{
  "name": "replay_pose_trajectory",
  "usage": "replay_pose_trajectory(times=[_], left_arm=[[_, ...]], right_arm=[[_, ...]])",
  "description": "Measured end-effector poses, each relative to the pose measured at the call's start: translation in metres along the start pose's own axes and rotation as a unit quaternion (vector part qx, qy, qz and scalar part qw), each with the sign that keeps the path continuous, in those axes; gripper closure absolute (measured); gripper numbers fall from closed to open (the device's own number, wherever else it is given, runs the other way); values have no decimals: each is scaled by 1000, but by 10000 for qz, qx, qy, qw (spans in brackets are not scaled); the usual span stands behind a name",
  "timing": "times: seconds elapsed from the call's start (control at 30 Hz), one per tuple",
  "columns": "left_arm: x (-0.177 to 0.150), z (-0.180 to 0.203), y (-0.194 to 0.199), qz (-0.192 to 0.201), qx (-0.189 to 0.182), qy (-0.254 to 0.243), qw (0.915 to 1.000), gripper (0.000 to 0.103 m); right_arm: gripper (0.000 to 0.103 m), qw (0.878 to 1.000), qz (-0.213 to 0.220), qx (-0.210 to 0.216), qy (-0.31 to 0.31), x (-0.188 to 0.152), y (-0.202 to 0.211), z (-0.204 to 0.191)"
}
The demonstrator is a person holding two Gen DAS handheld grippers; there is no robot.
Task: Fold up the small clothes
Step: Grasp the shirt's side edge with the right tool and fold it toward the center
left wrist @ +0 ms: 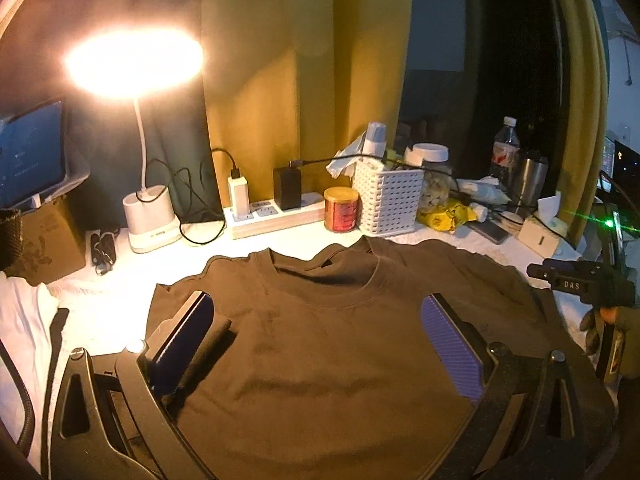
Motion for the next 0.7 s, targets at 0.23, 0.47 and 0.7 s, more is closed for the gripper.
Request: replay_pose_trajectory(times=[0.23, 0.47, 0.7], left_arm=[[-9, -10, -21, -222, 4, 153, 9996, 1], [-15, -14, -32, -351, -80, 237, 9991, 1], [-15, -18, -28, -282, -157, 260, 9991, 1]], right_arm=[[51, 9986, -404, 255, 247, 5, -34, -8], [39, 9949, -585, 66, 820, -2, -41, -21], [41, 9942, -606, 227, 863, -7, -29, -29]])
Point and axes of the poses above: each gripper's, at about its wrist camera, not at the fingertips, and y roughly against the way its jaws point, z to its right, x to its top, the point moved 10 cm from there along -y, roughly the way its jaws point, and after that the axes turned 14 degrees about -x, right-handed, at the moved point
